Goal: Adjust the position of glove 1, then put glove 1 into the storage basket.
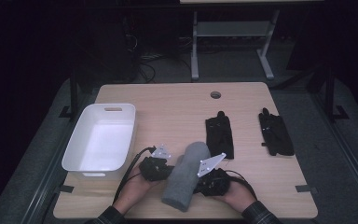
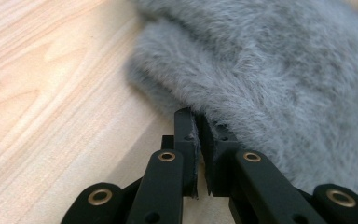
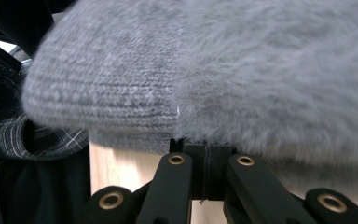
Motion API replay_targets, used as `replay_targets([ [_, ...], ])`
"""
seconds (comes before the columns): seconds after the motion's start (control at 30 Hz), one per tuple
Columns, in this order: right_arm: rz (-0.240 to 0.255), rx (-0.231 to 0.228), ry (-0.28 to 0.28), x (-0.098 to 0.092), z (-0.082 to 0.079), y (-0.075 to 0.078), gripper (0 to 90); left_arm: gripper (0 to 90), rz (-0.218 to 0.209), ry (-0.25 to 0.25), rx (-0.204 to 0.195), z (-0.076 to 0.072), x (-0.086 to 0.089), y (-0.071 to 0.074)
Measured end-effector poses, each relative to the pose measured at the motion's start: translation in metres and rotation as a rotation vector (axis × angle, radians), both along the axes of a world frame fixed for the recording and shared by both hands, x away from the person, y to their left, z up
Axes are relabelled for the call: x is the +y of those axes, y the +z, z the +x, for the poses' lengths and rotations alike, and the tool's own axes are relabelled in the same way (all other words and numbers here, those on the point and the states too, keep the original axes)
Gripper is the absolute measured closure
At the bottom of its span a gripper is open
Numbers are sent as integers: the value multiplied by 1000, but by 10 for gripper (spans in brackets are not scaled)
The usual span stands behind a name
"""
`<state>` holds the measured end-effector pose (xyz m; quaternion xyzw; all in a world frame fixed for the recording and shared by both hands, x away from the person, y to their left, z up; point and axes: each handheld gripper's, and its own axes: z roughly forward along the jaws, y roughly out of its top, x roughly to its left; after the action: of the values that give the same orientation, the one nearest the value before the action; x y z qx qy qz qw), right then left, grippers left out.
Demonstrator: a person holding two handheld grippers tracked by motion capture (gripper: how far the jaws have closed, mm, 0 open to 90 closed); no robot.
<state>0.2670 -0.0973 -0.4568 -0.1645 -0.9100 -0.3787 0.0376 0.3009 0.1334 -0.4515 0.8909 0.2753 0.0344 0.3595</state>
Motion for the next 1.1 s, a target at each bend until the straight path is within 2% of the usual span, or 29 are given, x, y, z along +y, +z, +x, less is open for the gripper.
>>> replay_targets([
  [0.07, -1, -3, 8, 5, 0, 0, 900, 841, -14, 14, 6, 1, -1, -1],
  [0.13, 2, -15, 22, 8, 1, -1, 900, 841, -12, 6, 8, 5, -2, -1],
  [0.3, 4, -21, 15, 9, 0, -1, 900, 841, -19, -7, 11, 14, -9, -1],
  [0.33, 3, -8, 5, 9, -1, 0, 900, 841, -20, -8, 14, 16, -11, -1],
  [0.4, 5, -30, 18, 8, 1, -1, 900, 843, -20, -10, 10, 20, -14, 0],
  [0.43, -1, -17, 6, 6, -1, 0, 899, 842, -14, -16, 9, 21, -15, 0],
  [0.47, 1, -27, 7, 4, -1, 0, 880, 841, -11, -16, 1, 22, -16, 2],
  [0.53, -1, 6, -23, -5, -5, 3, 826, 829, -25, 0, -9, 22, -15, 4],
  [0.6, -6, 4, -44, -15, -7, 4, 769, 810, -29, 9, -14, 22, -12, 7],
  [0.7, 7, -2, -115, -38, -9, 7, 703, 765, -36, 33, -30, 24, -4, 15],
  [0.77, 24, -14, -173, -56, -9, 9, 649, 728, -58, 56, -39, 23, -1, 24],
  [0.87, 25, -42, -267, -82, -10, 10, 562, 601, -89, 87, -68, 21, 2, 34],
  [0.9, 20, -52, -302, -90, -10, 10, 536, 564, -83, 84, -70, 21, 3, 37],
  [0.93, 15, -57, -336, -98, -10, 9, 488, 517, -98, 92, -63, 20, 2, 37],
  [1.03, -8, -73, -425, -121, -6, 4, 389, 386, -120, 55, -17, 17, 2, 39],
  [1.1, -32, -96, -487, -135, -2, 0, 327, 318, -135, 30, 1, 14, 0, 39],
])
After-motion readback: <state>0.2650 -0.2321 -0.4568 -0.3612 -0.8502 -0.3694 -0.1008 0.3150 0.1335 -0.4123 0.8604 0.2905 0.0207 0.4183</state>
